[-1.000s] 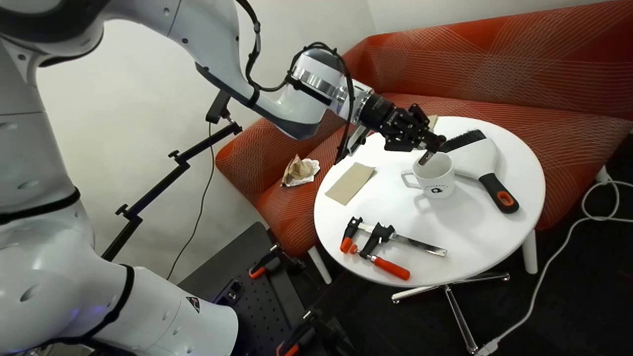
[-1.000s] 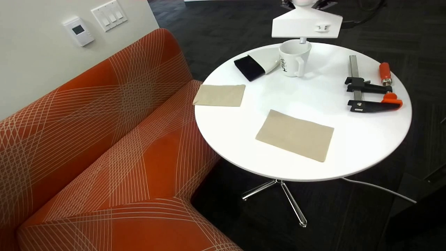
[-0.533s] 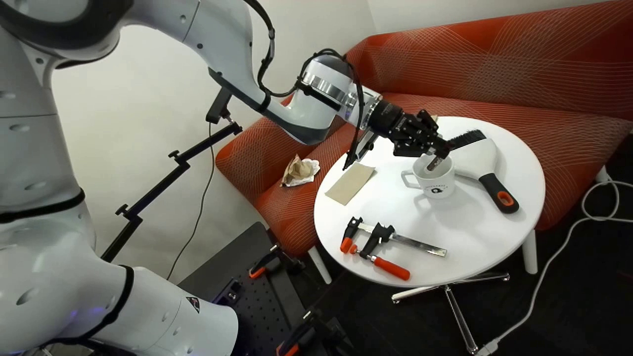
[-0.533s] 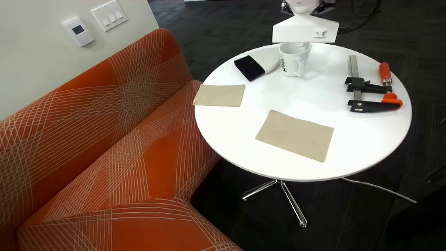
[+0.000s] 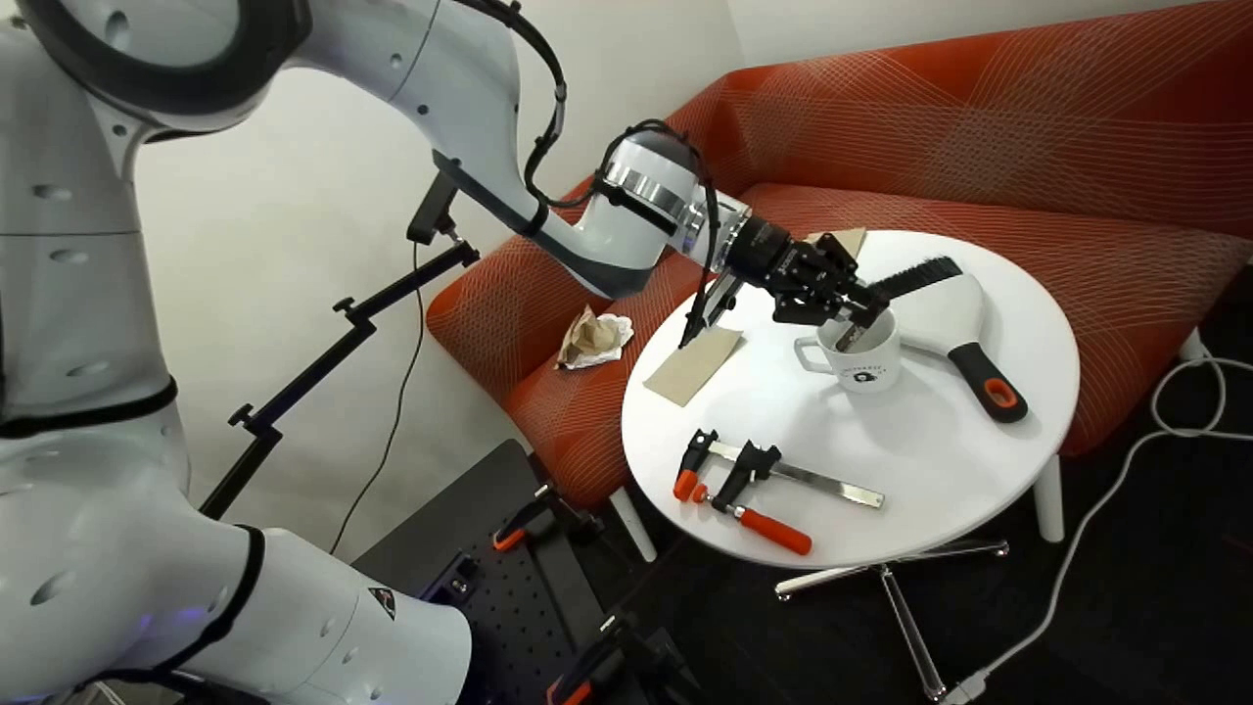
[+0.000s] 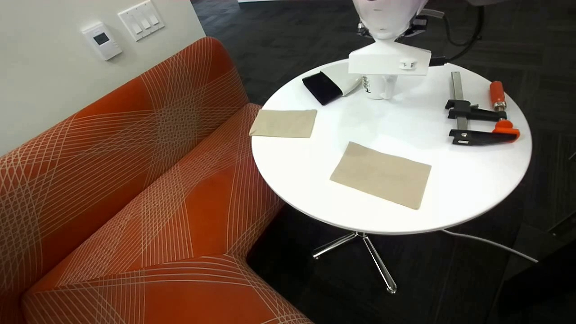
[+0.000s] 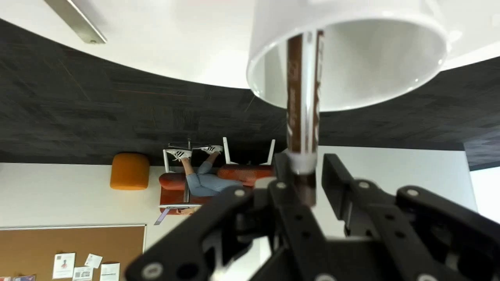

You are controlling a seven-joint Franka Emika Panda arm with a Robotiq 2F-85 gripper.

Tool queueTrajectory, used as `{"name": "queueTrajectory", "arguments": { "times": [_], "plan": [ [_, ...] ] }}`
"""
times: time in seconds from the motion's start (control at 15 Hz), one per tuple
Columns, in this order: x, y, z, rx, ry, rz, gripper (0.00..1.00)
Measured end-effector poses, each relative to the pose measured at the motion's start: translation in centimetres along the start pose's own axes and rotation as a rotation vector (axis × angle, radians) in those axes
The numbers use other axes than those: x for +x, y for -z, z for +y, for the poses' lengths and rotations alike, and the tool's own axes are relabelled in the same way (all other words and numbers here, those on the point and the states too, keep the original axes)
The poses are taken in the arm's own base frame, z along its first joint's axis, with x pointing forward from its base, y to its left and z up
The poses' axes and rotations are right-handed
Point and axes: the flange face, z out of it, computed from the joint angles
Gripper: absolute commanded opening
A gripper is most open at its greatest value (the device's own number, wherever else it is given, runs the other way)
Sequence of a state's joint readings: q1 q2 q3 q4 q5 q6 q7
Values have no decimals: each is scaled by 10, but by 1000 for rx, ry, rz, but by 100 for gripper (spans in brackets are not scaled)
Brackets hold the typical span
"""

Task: Place the black marker in the white mug

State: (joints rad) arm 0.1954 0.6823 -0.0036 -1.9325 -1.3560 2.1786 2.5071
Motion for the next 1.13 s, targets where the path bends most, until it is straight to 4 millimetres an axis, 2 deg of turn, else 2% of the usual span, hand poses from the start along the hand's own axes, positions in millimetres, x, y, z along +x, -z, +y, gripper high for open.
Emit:
{"name": "queueTrajectory", "arguments": {
  "times": [0.33,0.53,0.8,1.13],
  "plan": [
    [-11,7,-3,12,-3,-14,98],
    [-6,16,-7,27,-13,-16,100],
    [13,38,-14,61,-40,-17,100],
    [34,59,-10,88,-57,-15,100]
  ]
}}
